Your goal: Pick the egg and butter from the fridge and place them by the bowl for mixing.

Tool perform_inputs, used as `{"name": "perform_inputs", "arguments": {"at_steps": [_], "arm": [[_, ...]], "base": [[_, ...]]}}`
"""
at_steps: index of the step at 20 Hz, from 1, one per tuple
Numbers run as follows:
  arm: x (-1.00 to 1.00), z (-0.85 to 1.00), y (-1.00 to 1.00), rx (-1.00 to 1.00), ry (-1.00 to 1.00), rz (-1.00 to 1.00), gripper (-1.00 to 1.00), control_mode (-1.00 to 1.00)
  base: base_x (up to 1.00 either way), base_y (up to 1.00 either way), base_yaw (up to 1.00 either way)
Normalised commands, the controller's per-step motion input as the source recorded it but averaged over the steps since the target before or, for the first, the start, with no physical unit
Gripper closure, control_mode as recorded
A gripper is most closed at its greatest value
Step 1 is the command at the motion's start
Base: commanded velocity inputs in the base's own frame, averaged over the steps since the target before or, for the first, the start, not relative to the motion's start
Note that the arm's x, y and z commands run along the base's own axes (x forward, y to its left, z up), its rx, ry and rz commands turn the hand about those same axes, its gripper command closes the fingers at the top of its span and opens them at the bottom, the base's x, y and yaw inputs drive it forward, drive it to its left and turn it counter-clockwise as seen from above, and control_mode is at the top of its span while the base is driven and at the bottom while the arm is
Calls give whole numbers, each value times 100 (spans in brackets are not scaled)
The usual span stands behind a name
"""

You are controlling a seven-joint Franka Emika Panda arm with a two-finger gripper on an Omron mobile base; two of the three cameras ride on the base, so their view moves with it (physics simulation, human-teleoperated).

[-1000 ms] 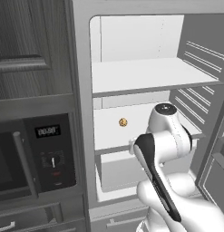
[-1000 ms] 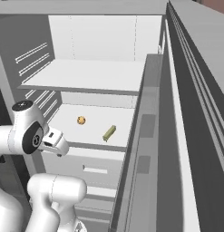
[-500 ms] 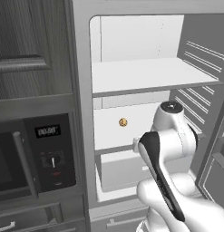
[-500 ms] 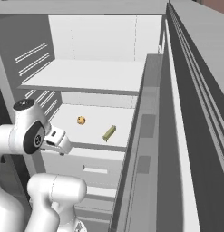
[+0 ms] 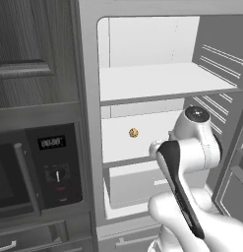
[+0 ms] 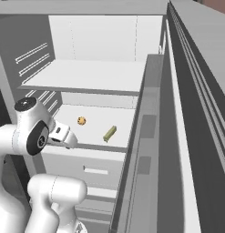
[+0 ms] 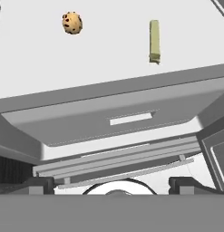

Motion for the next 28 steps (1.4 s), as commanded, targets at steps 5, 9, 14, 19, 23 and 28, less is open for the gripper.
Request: {"name": "perform_inputs", "arguments": {"at_steps": [5, 9, 14, 19, 23, 28], "arm": [[31, -1, -28, 0, -13, -1, -100, -100], [47, -3, -34, 0, -6, -9, -100, -100], [52, -3, -37, 2, 0, -2, -100, -100], [49, -20, -33, 1, -1, -2, -100, -100], [53, -24, -28, 0, 0, -1, -100, -100], [53, -19, -11, 0, -1, -1, -100, -100]], "base": [[0, 0, 0], [0, 0, 0], [0, 0, 0], [0, 0, 0], [0, 0, 0], [0, 0, 0]]}}
